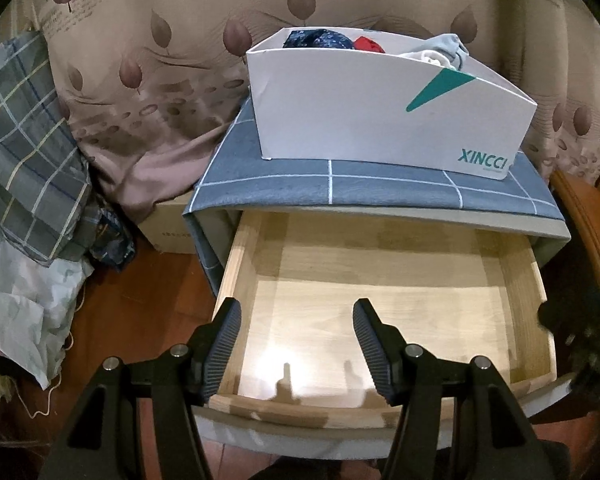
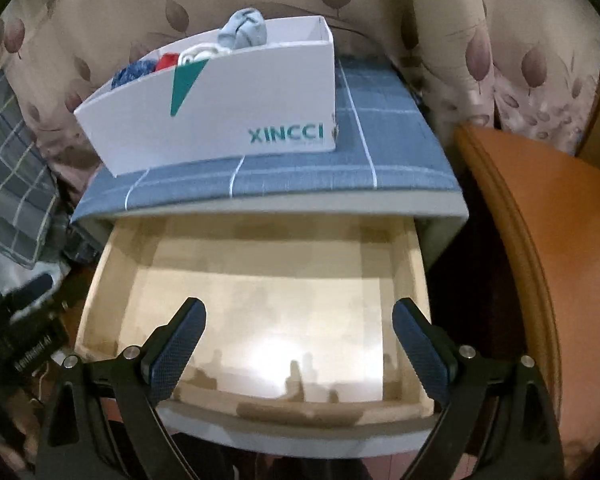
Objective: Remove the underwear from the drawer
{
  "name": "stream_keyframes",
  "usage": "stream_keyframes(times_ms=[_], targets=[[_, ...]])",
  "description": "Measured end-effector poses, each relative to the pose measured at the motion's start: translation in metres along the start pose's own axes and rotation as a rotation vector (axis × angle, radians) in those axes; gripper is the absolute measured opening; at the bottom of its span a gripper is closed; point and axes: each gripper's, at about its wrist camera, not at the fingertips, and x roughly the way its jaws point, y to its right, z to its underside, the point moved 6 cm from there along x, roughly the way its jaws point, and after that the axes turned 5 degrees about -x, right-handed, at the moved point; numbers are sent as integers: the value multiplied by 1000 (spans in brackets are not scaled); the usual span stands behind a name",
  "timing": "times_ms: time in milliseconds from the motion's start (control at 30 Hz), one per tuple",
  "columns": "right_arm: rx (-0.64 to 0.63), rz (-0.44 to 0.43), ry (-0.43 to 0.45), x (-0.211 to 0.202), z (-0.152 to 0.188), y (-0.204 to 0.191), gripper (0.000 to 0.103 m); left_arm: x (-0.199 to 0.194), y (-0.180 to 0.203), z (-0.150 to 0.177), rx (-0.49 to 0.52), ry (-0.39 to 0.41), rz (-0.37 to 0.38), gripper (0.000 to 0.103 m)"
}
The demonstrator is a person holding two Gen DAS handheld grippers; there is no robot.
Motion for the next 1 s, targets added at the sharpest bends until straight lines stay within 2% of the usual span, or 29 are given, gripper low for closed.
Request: stream_keyframes(times_ms=[267, 1000], targets=[[-34, -26, -39, 14, 22, -18, 93, -2, 3, 2, 2, 2, 6, 60], [-48, 12, -57, 21, 29, -22, 93, 6, 10, 8, 25, -11, 13, 60]])
